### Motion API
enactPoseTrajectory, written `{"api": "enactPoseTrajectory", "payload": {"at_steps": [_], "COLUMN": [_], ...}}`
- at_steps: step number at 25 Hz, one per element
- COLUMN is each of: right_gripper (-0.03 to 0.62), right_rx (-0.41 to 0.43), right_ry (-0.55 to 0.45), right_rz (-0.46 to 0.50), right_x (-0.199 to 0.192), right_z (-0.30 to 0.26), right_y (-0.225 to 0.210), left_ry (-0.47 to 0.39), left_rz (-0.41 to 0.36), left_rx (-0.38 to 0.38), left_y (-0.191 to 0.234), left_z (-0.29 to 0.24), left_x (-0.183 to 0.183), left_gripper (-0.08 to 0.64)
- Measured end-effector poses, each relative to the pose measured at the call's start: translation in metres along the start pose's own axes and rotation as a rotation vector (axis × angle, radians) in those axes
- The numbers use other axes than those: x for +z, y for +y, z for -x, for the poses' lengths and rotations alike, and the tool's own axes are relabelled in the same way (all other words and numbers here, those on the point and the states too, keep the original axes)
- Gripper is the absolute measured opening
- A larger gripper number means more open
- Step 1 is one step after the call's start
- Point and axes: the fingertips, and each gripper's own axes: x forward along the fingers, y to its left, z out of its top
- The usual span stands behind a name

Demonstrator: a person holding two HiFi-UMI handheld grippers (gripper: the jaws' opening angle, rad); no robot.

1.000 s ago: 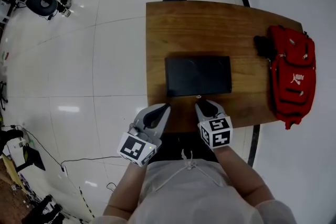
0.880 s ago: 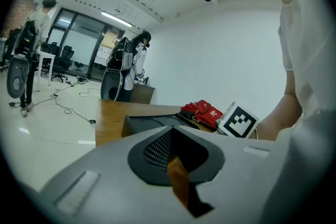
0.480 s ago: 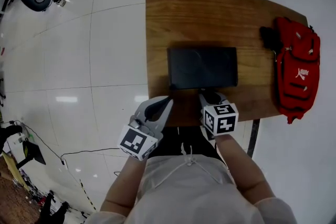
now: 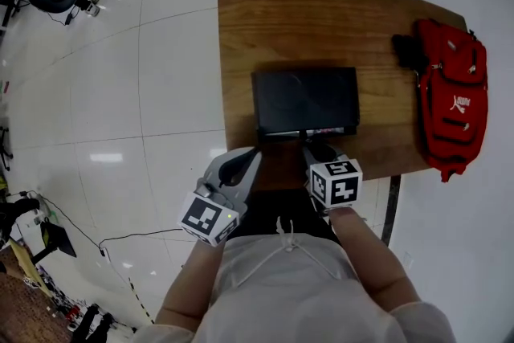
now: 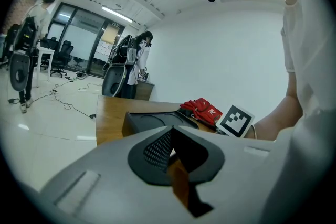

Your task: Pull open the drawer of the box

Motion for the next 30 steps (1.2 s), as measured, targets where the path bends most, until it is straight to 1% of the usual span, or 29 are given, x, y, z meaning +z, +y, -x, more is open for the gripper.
{"api": "enactPoseTrajectory", "payload": {"at_steps": [8,17,25,30], "right_gripper": [0.077,0.077,0.077,0.078], "right_rx": [0.002,-0.006,-0.006,-0.011], "right_ry": [0.039,0.075,0.088,0.072], "right_rz": [-0.017,0.007,0.015,0.015], "right_x": [-0.038,-0.068,-0.088,-0.088], "right_z": [0.015,0.028,0.035,0.037], "right_y": [0.007,0.012,0.014,0.016], "left_ry": [0.004,-0.002,-0.018,-0.023], "left_rz": [0.011,-0.005,-0.022,-0.036], "left_rx": [0.005,0.001,0.023,0.037], "left_y": [-0.009,-0.021,-0.030,-0.032], "left_z": [0.010,0.021,0.034,0.040], "left_x": [-0.005,-0.007,-0.011,-0.012], "left_gripper": [0.006,0.006,0.006,0.006]}}
